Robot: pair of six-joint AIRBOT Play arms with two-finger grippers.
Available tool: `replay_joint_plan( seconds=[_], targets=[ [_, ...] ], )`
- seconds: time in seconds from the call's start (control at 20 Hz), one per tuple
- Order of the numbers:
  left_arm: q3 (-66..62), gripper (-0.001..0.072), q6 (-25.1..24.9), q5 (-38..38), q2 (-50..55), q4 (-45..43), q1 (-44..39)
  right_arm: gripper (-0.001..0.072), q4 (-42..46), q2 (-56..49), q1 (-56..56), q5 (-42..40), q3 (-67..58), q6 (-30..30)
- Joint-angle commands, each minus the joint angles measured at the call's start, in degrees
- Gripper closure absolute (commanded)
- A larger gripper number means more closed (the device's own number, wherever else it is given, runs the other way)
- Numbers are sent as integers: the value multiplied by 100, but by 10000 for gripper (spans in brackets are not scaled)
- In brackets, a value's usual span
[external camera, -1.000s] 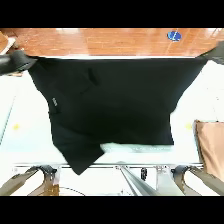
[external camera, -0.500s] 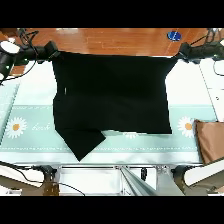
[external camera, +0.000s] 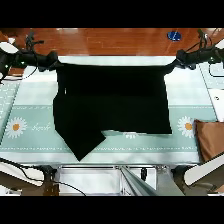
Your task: Fold the shirts.
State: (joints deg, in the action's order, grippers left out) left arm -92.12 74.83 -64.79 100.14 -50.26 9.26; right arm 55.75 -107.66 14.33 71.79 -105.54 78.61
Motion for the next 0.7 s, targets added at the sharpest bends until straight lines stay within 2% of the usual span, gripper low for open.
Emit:
replay_joint_plan(
  seconds=[0.0, 0.25, 0.3, 0.35, 0.4, 0.5, 0.65],
  targets=[
    [323, 690, -197, -1311, 28, -634, 101, 694, 684, 7, -33, 863, 251, -109],
    [1095, 687, -214, -1241, 105, -634, 11, 694, 695, -133, -212, 568, 1064, -13],
    [1104, 576, -157, -1244, 103, -634, 11, 635, 691, -140, -249, 474, 1097, 90],
    [1099, 290, -55, -1276, 81, -634, 13, 404, 667, -127, -264, 474, 1097, 240],
    [1043, 197, -44, -1434, 61, -658, 33, 305, 603, -87, -264, 595, 1071, 223],
    [964, 198, 7, -1801, -66, -697, 146, 305, 723, 170, -160, 940, 1038, 254],
    [1207, 197, 20, -2188, -616, -763, 511, 306, 1768, 1010, 140, 1198, 1224, 426]
  ],
)
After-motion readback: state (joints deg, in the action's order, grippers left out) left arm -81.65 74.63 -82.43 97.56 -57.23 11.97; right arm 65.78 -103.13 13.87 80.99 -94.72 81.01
